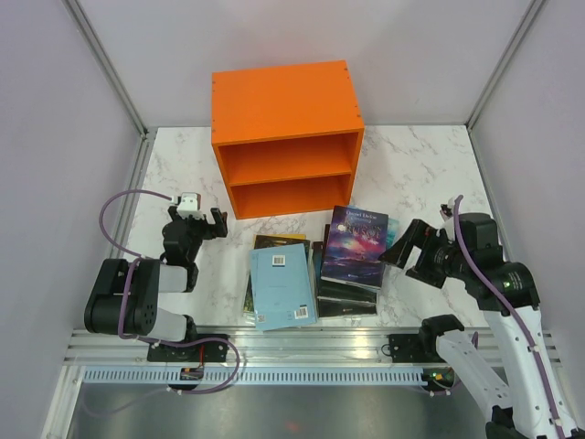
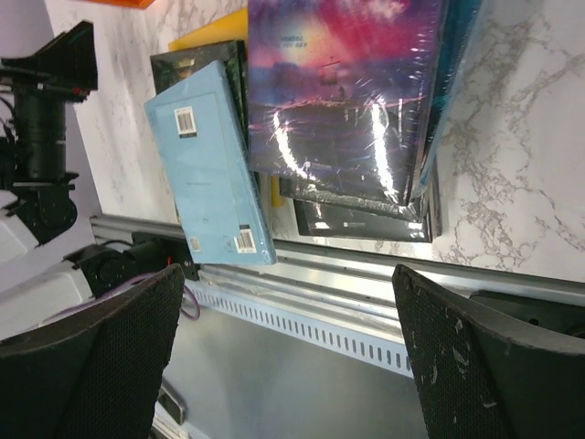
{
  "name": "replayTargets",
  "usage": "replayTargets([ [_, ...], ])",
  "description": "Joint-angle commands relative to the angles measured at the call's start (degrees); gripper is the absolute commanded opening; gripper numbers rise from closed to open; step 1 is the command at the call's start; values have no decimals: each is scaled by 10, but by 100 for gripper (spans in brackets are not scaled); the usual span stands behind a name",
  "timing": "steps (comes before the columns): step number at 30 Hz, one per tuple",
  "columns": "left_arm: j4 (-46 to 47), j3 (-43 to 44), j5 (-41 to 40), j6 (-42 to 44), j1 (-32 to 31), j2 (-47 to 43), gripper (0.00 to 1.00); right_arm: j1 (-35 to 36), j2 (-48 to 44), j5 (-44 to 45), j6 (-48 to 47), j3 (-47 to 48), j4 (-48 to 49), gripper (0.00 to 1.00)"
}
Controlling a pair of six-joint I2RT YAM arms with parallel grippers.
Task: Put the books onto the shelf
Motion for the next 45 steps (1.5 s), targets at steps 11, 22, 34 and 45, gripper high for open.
replayTargets([
  [11,42,-1,32,59,-3,-11,100,0,43,86,59,-6,49,98],
  [22,-552,275,-43,-59,-10,-81,100,0,87,74,41,-27,99,98],
  [34,-788,276,151,-362,-4,-248,100,0,33,29,32,-78,104,98],
  [45,-750,161,329,-469,6,-324,100,0,-15,-2,-15,-87,75,98],
])
